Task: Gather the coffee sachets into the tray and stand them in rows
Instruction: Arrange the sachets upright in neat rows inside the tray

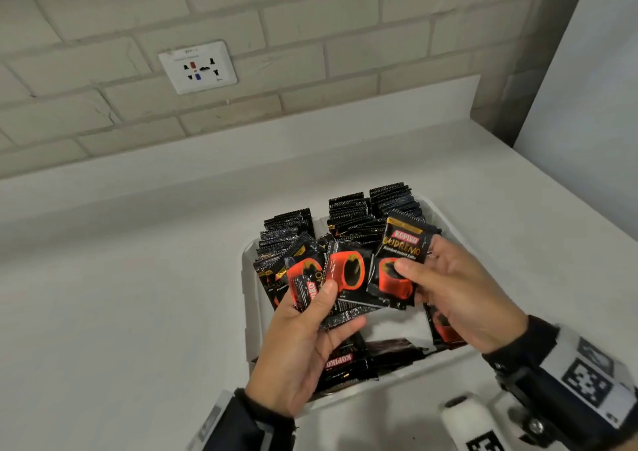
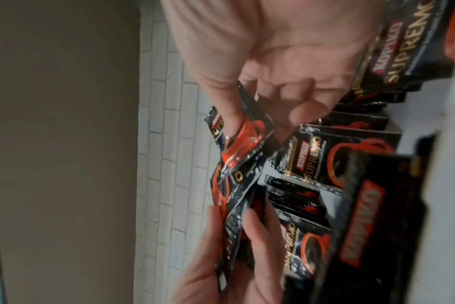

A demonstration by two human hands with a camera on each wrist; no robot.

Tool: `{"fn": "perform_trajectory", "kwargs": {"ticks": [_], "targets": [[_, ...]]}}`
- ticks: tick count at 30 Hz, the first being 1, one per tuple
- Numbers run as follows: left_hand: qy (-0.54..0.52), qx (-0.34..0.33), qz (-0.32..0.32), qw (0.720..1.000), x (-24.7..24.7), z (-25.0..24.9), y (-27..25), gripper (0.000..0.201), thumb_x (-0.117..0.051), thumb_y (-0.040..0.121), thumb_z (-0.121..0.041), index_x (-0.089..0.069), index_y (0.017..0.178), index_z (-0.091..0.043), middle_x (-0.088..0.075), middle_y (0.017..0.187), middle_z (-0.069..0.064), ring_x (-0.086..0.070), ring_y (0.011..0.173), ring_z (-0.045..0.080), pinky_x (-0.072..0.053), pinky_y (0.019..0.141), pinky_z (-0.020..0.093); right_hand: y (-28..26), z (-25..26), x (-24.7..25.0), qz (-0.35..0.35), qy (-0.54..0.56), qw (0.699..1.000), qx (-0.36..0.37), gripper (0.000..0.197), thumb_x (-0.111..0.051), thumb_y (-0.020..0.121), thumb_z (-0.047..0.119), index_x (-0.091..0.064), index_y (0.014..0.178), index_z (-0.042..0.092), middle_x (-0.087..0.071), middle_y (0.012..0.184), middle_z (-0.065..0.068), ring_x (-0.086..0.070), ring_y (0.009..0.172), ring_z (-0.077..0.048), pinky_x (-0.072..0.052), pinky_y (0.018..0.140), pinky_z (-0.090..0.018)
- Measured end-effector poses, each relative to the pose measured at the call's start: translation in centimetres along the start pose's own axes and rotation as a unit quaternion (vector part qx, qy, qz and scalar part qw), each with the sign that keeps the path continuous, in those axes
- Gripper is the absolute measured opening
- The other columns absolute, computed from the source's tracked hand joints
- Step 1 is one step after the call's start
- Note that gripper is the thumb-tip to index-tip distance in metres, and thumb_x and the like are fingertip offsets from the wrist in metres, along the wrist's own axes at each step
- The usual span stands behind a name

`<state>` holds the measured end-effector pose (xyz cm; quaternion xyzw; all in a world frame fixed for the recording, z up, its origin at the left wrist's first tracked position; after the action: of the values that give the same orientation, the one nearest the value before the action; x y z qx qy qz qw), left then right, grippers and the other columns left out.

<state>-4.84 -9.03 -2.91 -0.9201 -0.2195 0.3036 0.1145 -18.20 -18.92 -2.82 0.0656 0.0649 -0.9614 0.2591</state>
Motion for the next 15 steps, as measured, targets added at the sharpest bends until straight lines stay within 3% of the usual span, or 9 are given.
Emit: {"fn": "perform_trajectory", "kwargs": {"ticks": [2,5,7,10,12,15], "targets": [[0.0,0.007,0.005,1.0,0.1,0.0,0.1,0.032,-0.06,0.07,-0.016,-0.063,0.101,-0.008,-0.073,0.094,0.011,-0.071,0.078,0.021,-0.059,0.055,0.03,0.5,1.1,0.8,-0.019,0.016,0.999,0.032,0.059,-0.08,0.052,0.047,-0.059,0.102,0.024,-0.073,0.093,-0.005,-0.069,0.084,-0.022,-0.052,0.077,-0.034],[0.038,0.016,0.013,0.999,0.6,-0.3,0.1,0.032,-0.061,0.069,-0.017,-0.062,0.099,-0.007,-0.074,0.089,0.01,-0.071,0.074,0.021,-0.058,0.054,0.029,1.2,3.4,2.2,0.001,0.03,0.998,0.051,0.07,-0.083,0.042,0.048,-0.058,0.103,0.023,-0.072,0.094,-0.006,-0.069,0.085,-0.018,-0.055,0.078,-0.033],[0.081,0.023,0.025,0.996,0.9,-0.5,0.2,0.031,-0.061,0.068,-0.018,-0.064,0.097,-0.007,-0.074,0.087,0.009,-0.071,0.071,0.019,-0.058,0.054,0.029,1.0,5.1,1.8,0.077,-0.031,0.996,0.045,0.061,-0.082,0.051,0.039,-0.056,0.104,0.022,-0.073,0.092,-0.002,-0.069,0.084,-0.015,-0.055,0.072,-0.025],[0.121,0.035,0.065,0.99,0.6,-0.7,0.3,0.029,-0.062,0.069,-0.019,-0.065,0.096,-0.01,-0.074,0.089,0.007,-0.07,0.072,0.018,-0.058,0.054,0.028,0.4,6.8,-1.0,0.203,-0.157,0.966,0.024,0.031,-0.063,0.077,0.004,-0.053,0.101,0.02,-0.072,0.087,0.007,-0.068,0.083,-0.006,-0.054,0.07,-0.02],[0.145,0.038,0.101,0.983,-0.1,-0.8,0.0,0.029,-0.062,0.069,-0.021,-0.065,0.096,-0.011,-0.074,0.09,0.007,-0.07,0.074,0.018,-0.057,0.054,0.026,0.3,7.2,-2.8,0.246,-0.249,0.936,0.038,0.028,-0.059,0.085,0.003,-0.051,0.1,0.025,-0.068,0.091,0.009,-0.066,0.087,-0.003,-0.054,0.076,-0.023],[0.188,0.016,0.129,0.974,-0.9,-0.9,-0.3,0.039,-0.064,0.067,-0.021,-0.061,0.104,-0.011,-0.073,0.094,0.01,-0.071,0.08,0.021,-0.056,0.057,0.025,0.8,7.7,-5.0,0.252,-0.333,0.905,0.082,0.025,-0.059,0.086,0.011,-0.048,0.098,0.03,-0.065,0.097,0.008,-0.064,0.091,-0.004,-0.052,0.081,-0.027]]}}
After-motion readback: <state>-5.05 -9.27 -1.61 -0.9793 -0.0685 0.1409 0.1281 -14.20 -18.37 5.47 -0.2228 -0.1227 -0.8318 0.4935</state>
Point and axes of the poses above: each hand's wrist, its own y-axis towards the middle knuckle, its own x-axis out of the back of the hand, z = x × y, the point moved 6 cm from there along y, towards the middle knuckle
